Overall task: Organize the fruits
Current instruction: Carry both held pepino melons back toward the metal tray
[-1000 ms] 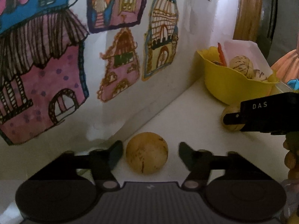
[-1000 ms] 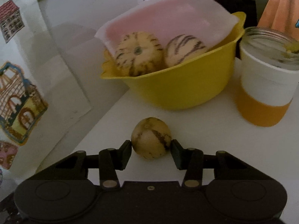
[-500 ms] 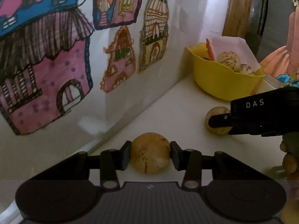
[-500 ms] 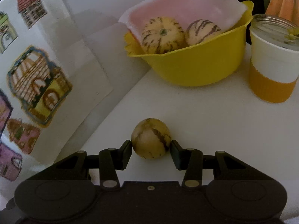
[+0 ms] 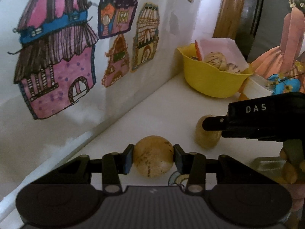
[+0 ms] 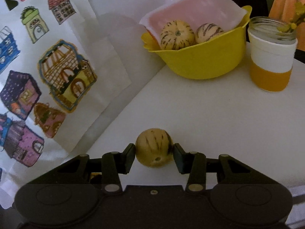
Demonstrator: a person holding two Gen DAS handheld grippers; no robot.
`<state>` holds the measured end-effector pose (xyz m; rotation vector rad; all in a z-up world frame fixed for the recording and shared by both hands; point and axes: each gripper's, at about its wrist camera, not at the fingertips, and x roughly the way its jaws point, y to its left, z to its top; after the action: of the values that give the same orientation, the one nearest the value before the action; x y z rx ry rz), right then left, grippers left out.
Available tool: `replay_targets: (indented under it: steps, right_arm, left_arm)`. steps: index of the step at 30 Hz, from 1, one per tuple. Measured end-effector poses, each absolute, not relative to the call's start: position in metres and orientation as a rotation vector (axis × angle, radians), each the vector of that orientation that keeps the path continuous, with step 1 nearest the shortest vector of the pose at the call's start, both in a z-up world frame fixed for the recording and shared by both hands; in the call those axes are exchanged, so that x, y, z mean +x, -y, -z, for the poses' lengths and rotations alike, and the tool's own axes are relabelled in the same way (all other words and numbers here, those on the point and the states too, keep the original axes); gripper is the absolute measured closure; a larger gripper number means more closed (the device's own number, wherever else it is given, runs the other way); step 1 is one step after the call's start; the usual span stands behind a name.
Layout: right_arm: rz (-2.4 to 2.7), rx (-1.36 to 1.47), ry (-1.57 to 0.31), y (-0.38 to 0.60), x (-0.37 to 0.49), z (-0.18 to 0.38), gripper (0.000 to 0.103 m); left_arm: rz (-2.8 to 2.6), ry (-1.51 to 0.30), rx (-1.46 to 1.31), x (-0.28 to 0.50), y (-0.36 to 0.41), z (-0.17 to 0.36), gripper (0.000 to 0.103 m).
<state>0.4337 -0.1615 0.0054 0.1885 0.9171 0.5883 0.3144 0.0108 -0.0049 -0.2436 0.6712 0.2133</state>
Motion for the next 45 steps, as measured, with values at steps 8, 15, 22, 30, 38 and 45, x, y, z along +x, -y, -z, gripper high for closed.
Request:
replay_targets:
  steps: [8, 15, 22, 30, 38, 45]
  right_arm:
    - [-0.59, 0.168, -0.892, 0.169, 0.413, -0.011, 0.079]
    - [-0.563, 0.077, -0.89, 0.156, 0.406, 0.001, 0.046]
    - [-0.617, 0.089, -0.909, 0.141, 0.407, 0.024, 0.051]
    - [-0.618, 0.114, -0.9, 0.145, 0.405, 0.025, 0.055]
    - [-0.638, 0.186, -0.88, 0.183, 0.374, 0.008, 0.056]
    - [-0.613, 0.199, -0.848, 0.222, 0.336, -0.014, 0.055]
  left_arm:
    - [-0.199, -0.671, -0.253, 0.296, -0.008, 0.0, 0.056]
    - [-0.19, -0.683, -0.251, 0.29, -0.009, 0.001, 0.056]
    - [-0.193, -0.689, -0.253, 0.293, -0.012, 0.005, 0.056]
    - [-0.192, -0.691, -0.247, 0.286, -0.014, 0.002, 0.056]
    - [-0.16, -0.681, -0.232, 0.27, 0.002, -0.009, 0.056]
    - [-0.096, -0.664, -0.217, 0.254, 0.037, -0.022, 0.056]
